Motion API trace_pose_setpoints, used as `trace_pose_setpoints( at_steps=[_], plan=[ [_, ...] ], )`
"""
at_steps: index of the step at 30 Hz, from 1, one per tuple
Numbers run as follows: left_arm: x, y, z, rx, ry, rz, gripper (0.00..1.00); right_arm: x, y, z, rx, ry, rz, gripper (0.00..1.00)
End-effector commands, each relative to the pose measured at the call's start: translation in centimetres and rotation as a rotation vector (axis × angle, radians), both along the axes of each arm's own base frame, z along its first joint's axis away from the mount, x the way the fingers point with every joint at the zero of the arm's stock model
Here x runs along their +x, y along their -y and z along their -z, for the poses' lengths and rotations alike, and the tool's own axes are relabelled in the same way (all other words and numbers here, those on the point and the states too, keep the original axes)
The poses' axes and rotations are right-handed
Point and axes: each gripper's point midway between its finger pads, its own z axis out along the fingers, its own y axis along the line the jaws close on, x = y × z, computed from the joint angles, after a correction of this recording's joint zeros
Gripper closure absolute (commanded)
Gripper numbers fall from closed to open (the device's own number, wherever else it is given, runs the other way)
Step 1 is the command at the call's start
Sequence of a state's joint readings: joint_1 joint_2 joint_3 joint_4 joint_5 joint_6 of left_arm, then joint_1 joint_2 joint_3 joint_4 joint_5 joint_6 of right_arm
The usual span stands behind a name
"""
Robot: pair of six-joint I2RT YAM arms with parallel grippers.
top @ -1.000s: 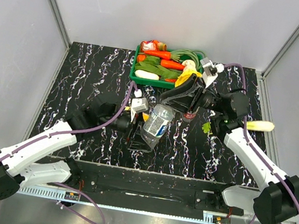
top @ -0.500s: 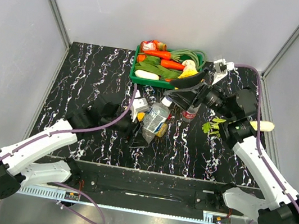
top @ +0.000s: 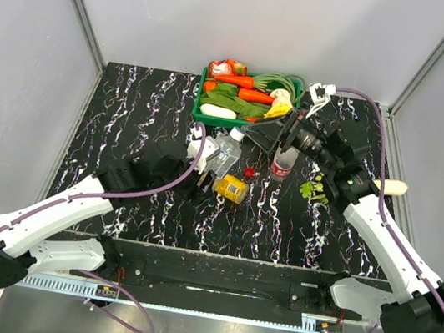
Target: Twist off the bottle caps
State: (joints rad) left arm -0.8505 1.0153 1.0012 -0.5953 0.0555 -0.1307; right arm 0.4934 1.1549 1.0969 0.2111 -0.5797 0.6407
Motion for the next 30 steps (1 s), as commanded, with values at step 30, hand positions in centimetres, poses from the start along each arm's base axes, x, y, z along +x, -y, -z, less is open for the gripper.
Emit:
trace_pose_setpoints(
  at_steps=[30],
  plan=[
    [3.8,-1.5,-4.1,0.351,0.362,-0.322,0.44,1.7,-2.8,0.3,0.094,-0.130,-0.113,0.22]
  ],
)
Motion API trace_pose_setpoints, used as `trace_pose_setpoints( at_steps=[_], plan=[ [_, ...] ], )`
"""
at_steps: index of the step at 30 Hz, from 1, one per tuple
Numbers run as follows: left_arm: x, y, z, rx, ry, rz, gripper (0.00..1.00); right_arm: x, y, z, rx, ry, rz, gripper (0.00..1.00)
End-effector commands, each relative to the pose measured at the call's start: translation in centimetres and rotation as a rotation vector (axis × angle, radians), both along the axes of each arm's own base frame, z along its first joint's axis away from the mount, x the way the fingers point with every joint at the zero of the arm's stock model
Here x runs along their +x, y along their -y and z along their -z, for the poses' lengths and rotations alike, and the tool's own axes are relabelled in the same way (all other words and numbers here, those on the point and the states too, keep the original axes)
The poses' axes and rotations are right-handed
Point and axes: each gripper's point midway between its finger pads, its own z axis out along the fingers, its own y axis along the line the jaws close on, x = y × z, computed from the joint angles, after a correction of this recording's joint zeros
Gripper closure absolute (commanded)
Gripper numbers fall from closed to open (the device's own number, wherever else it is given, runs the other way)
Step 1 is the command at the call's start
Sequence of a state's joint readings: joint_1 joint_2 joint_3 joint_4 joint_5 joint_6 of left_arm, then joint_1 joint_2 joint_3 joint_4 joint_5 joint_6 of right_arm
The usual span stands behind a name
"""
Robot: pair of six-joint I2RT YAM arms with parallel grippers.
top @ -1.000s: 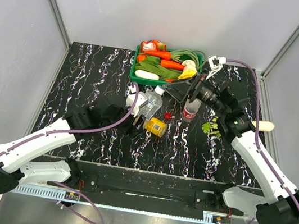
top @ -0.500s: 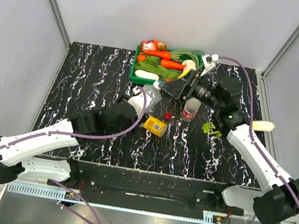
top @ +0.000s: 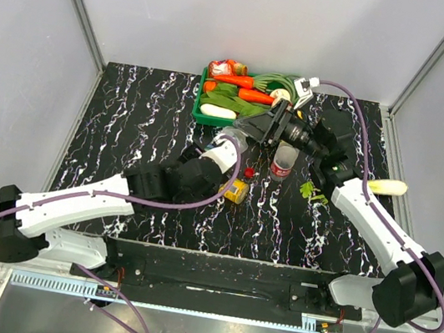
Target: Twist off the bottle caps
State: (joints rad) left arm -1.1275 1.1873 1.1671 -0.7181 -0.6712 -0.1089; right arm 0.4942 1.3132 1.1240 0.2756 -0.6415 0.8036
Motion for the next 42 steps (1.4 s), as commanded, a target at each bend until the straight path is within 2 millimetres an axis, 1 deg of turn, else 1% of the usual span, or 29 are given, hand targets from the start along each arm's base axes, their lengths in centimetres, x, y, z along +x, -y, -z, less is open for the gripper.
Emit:
trace_pose_setpoints(
  at_steps=[1,3,7,9,14,19,22,25,28,31,35,39,42],
  plan=[
    [0.6,0.2,-2.0,-0.006,0.048,-0.027,0.43,-0.6,-0.3,-2.5,0.068,0.066,-0.031,0.25],
    [0.5,0.3,-1.9,-0.006,0.045,-0.027,0.43,-0.6,-0.4,-2.4,0.068,0.061,-0.039,0.31],
    [0.4,0.3,-1.7,-0.007,0.038,-0.029,0.43,-0.7,-0.5,-2.2,0.064,0.053,-0.053,0.40],
    [0.4,0.3,-1.8,-0.017,0.038,-0.029,0.42,-0.7,-0.5,-2.2,0.060,0.055,-0.054,0.40],
    [0.2,0.2,-2.5,-0.049,0.044,-0.032,0.42,-0.5,-0.2,-1.6,0.028,0.049,-0.024,0.36],
    [0.2,0.5,-2.6,-0.067,0.037,-0.027,0.42,-0.5,-0.1,-1.2,0.019,0.050,-0.020,0.41],
    [0.0,1.0,-2.4,-0.074,0.023,-0.013,0.42,-0.6,0.0,-1.0,0.010,0.046,-0.012,0.51],
    [0.1,1.1,-2.3,-0.074,0.018,-0.015,0.42,-0.5,0.1,-0.8,0.009,0.048,-0.001,0.63],
    [-0.1,1.2,-2.2,-0.083,0.012,-0.013,0.41,-0.6,0.2,-0.8,0.003,0.053,0.000,0.73],
    [-0.1,1.3,-2.0,-0.086,0.003,-0.017,0.41,-0.5,0.4,-0.6,-0.010,0.058,0.013,0.84],
    [-0.3,1.7,-1.3,-0.086,-0.022,-0.005,0.41,-0.5,0.6,-0.4,-0.028,0.078,0.028,0.99],
    [-0.5,2.0,-0.5,-0.108,-0.069,0.006,0.41,-0.6,0.8,-0.2,-0.032,0.090,0.033,1.00],
    [-0.6,2.4,-0.3,-0.165,-0.110,0.033,0.41,-0.8,0.9,0.0,-0.033,0.099,0.029,1.00]
  ],
)
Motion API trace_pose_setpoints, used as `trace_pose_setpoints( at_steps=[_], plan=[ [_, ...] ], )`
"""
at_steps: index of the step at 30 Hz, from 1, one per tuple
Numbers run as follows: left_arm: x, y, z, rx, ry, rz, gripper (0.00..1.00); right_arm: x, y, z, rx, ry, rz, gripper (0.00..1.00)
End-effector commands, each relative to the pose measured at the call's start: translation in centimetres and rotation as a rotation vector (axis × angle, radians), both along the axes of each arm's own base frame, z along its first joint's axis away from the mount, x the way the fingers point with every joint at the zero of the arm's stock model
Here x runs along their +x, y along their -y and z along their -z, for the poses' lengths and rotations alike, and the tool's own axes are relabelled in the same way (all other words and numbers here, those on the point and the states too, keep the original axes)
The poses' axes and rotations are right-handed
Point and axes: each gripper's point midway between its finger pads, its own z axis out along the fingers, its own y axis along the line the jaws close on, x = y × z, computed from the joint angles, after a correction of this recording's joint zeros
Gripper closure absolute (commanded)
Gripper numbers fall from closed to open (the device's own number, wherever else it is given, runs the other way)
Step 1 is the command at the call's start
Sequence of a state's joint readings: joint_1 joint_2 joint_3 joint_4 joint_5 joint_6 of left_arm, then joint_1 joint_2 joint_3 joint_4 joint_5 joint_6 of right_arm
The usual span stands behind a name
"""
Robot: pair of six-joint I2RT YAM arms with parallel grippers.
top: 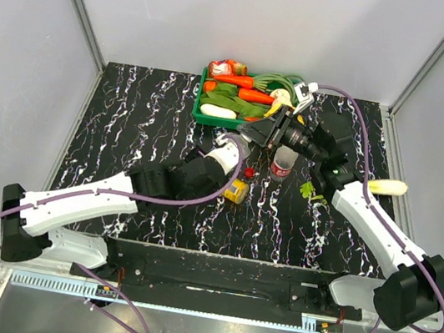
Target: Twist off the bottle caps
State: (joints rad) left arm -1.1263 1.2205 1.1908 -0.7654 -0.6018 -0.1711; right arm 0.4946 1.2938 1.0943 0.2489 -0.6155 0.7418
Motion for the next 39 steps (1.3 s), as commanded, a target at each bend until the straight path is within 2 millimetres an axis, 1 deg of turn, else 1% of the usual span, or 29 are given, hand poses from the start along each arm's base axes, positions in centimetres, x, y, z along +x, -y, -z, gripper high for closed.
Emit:
trace_pose_setpoints(
  at_steps=[1,5,10,13,14,22,30,32,37,39],
  plan=[
    [0.1,1.7,-1.4,-0.172,-0.043,0.028,0.41,-1.0,0.5,-1.4,0.010,0.081,-0.001,1.00],
    [-0.3,2.2,-1.8,-0.283,-0.088,0.090,0.41,-1.5,0.5,-1.6,0.015,0.104,-0.017,1.00],
    [-1.4,2.8,-2.5,-0.396,-0.141,0.187,0.41,-2.3,0.5,-2.1,0.020,0.150,-0.050,1.00],
    [-2.2,3.3,-3.2,-0.459,-0.161,0.265,0.41,-3.1,0.5,-2.7,0.032,0.188,-0.083,1.00],
    [-3.0,3.8,-3.4,-0.486,-0.187,0.318,0.41,-3.4,0.6,-3.0,0.040,0.204,-0.090,1.00],
    [-6.3,5.7,-5.2,-0.649,-0.266,0.573,0.42,-6.9,0.7,-5.1,0.089,0.377,-0.240,1.00],
    [-9.4,6.9,-6.8,-0.726,-0.336,0.805,0.42,-11.2,1.3,-7.2,0.152,0.556,-0.411,1.00],
    [-9.9,7.1,-7.0,-0.735,-0.349,0.845,0.42,-12.3,1.6,-7.9,0.173,0.613,-0.450,1.00],
    [-10.4,7.5,-7.3,-0.745,-0.370,0.893,0.42,-14.0,2.0,-8.3,0.197,0.686,-0.532,1.00],
    [-10.5,7.5,-7.2,-0.746,-0.378,0.897,0.42,-14.4,2.1,-8.4,0.212,0.704,-0.547,1.00]
  ],
)
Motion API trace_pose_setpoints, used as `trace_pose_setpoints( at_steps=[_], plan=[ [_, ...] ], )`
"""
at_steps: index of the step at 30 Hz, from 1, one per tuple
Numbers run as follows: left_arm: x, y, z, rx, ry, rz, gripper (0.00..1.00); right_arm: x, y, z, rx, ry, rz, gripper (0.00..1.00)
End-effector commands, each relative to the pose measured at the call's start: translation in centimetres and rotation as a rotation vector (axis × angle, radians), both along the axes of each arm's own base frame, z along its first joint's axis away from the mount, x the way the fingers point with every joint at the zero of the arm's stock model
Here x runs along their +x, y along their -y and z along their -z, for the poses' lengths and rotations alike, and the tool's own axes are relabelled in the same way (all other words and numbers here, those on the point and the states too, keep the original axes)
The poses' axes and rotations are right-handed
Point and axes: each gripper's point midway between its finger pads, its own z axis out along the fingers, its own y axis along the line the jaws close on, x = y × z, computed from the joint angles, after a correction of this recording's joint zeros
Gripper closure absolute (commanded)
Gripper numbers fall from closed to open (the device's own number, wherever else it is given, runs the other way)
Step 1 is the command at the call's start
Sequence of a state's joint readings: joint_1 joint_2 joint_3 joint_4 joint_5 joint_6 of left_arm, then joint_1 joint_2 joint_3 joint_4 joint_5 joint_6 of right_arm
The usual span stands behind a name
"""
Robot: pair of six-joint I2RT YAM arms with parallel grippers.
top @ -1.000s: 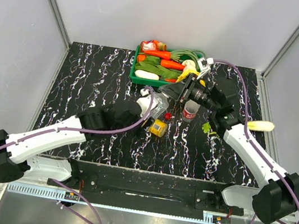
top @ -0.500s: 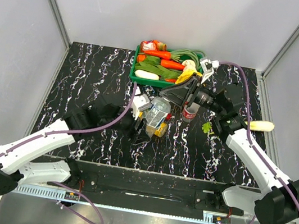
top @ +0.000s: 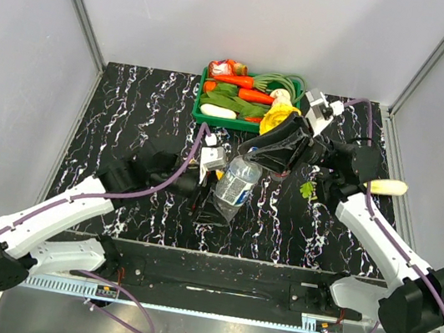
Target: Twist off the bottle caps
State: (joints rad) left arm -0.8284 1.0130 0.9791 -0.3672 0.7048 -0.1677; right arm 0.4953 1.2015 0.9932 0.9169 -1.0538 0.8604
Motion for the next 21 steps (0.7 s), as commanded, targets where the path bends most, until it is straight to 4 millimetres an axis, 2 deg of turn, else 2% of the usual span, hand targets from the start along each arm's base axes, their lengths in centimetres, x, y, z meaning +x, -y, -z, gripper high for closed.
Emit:
trace_pose_setpoints(
  at_steps=[1,5,6,8,9,10,11,12,14,18,21],
  plan=[
    [-0.5,0.8,-2.8,-0.103,0.027,0.065,0.42,-3.0,0.9,-0.9,0.042,0.175,-0.101,1.00],
    [-0.1,0.7,-2.6,-0.090,0.031,0.043,0.42,-2.6,0.7,-1.0,0.042,0.148,-0.092,1.00],
    [-0.1,0.6,-2.6,-0.088,0.034,0.040,0.42,-2.4,0.7,-0.9,0.042,0.142,-0.088,0.97],
    [0.0,0.5,-2.5,-0.081,0.041,0.027,0.42,-2.0,0.6,-1.1,0.044,0.126,-0.071,0.86],
    [0.1,0.4,-2.3,-0.075,0.040,0.023,0.42,-1.9,0.6,-1.2,0.046,0.126,-0.063,0.78],
    [0.2,0.4,-2.3,-0.069,0.044,0.014,0.42,-1.7,0.6,-1.3,0.049,0.123,-0.054,0.63],
    [0.3,0.3,-2.1,-0.063,0.042,0.010,0.42,-1.5,0.7,-1.5,0.055,0.115,-0.039,0.54],
    [0.3,0.3,-1.9,-0.054,0.039,0.008,0.42,-1.3,0.7,-1.8,0.066,0.113,-0.024,0.38],
    [0.5,0.2,-1.7,-0.044,0.039,0.000,0.42,-0.7,0.9,-2.3,0.077,0.094,0.014,0.18],
    [0.7,0.1,-1.3,-0.023,0.038,-0.013,0.42,0.0,1.3,-3.4,0.112,0.080,0.105,0.02],
    [1.0,-0.1,-1.0,-0.006,0.043,-0.028,0.41,1.3,1.7,-3.5,0.108,0.046,0.210,0.00]
  ],
)
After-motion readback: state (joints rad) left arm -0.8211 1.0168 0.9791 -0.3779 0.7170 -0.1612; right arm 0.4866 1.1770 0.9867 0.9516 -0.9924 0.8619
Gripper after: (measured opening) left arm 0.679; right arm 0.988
